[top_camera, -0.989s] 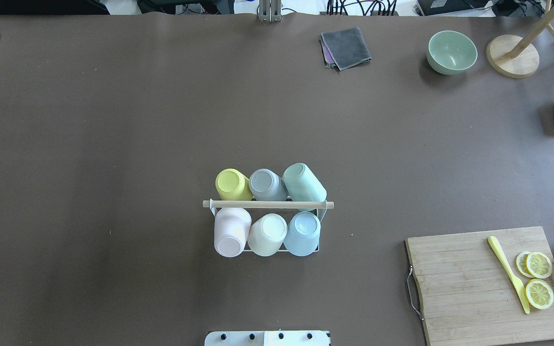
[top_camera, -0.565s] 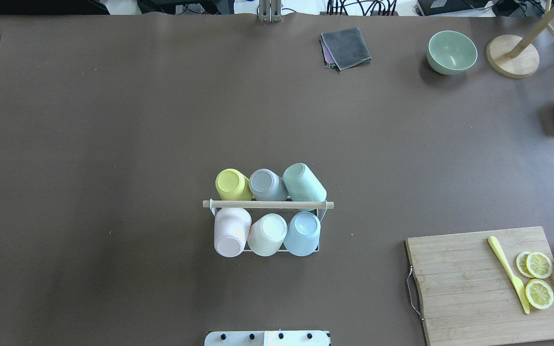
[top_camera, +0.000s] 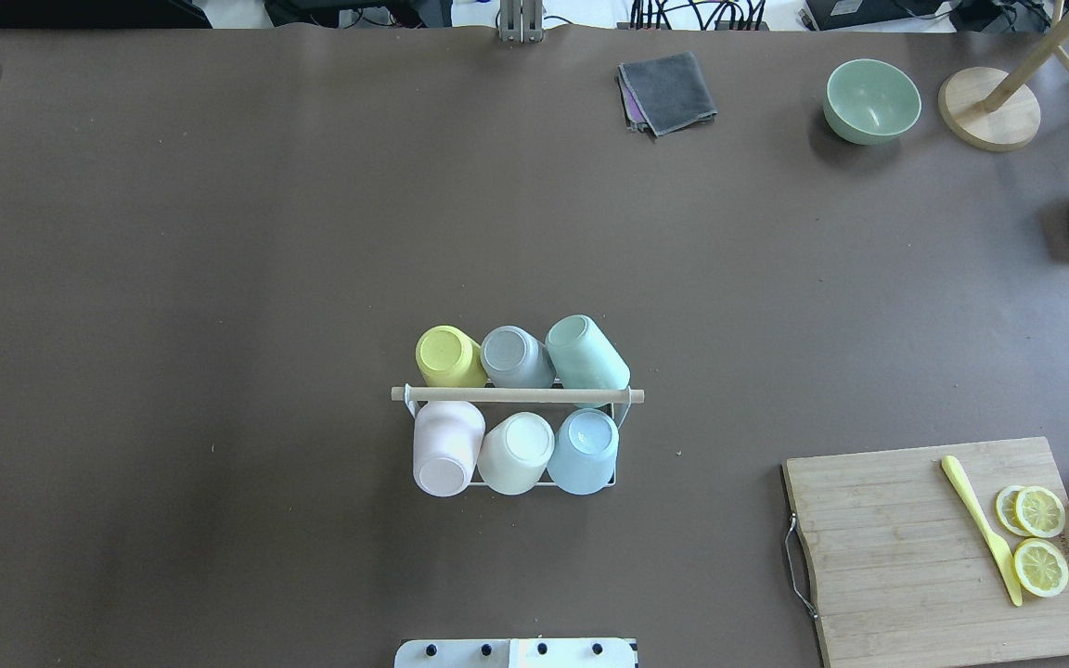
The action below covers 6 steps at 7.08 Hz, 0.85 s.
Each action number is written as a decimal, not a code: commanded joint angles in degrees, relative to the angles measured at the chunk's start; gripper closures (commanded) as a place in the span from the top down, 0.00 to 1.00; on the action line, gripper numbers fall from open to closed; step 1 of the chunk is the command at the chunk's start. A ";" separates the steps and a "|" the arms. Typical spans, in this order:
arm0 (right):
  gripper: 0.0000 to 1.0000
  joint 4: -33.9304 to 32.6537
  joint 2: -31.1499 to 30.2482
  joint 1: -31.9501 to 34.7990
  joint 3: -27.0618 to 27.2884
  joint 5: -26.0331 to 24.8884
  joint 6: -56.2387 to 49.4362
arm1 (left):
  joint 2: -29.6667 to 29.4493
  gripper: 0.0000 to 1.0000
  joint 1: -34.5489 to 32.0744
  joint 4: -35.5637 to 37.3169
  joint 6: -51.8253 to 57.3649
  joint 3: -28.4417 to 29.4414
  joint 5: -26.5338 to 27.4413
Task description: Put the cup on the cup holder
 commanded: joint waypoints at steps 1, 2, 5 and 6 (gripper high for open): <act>1.00 0.06 0.02 0.00 -0.01 -0.68 -0.06 | -0.06 0.98 0.02 -0.01 -0.03 0.07 0.07; 1.00 0.06 0.02 0.00 0.08 -0.77 -0.06 | -0.15 0.98 0.11 -0.10 -0.03 0.15 0.07; 1.00 0.06 0.11 0.00 0.08 -0.77 -0.06 | -0.32 0.98 0.20 -1.24 -0.03 0.50 0.07; 1.00 0.06 0.11 0.00 -0.01 -0.77 -0.06 | -0.24 0.98 0.20 -1.24 -0.03 0.42 0.07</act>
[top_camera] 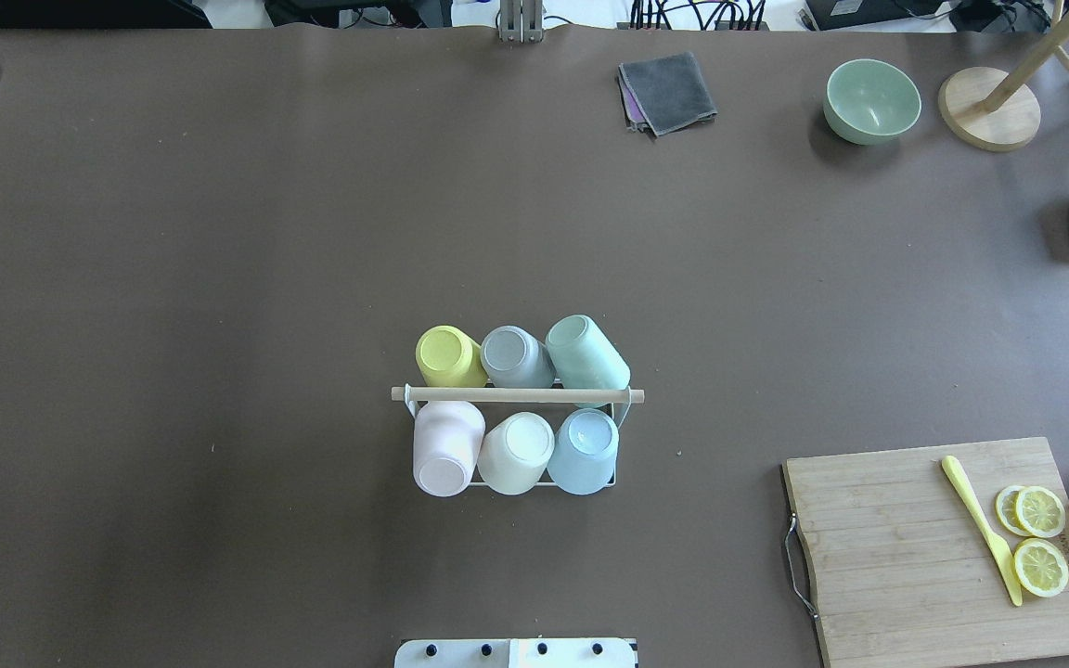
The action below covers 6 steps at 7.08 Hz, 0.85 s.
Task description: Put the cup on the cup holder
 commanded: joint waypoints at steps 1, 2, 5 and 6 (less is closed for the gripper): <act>1.00 0.00 0.09 0.00 -0.16 -0.02 0.00 | 0.05 0.98 0.03 -0.20 -0.01 -0.01 0.09; 1.00 0.00 0.09 -0.09 -0.42 0.06 0.00 | 0.05 0.98 0.03 -0.20 -0.01 -0.01 0.09; 1.00 0.44 0.09 0.00 -0.69 0.06 0.00 | 0.13 0.98 -0.06 -0.20 0.08 0.07 0.09; 1.00 0.53 0.09 -0.09 -0.69 0.06 -0.09 | 0.22 0.98 -0.06 -0.20 0.08 0.16 0.18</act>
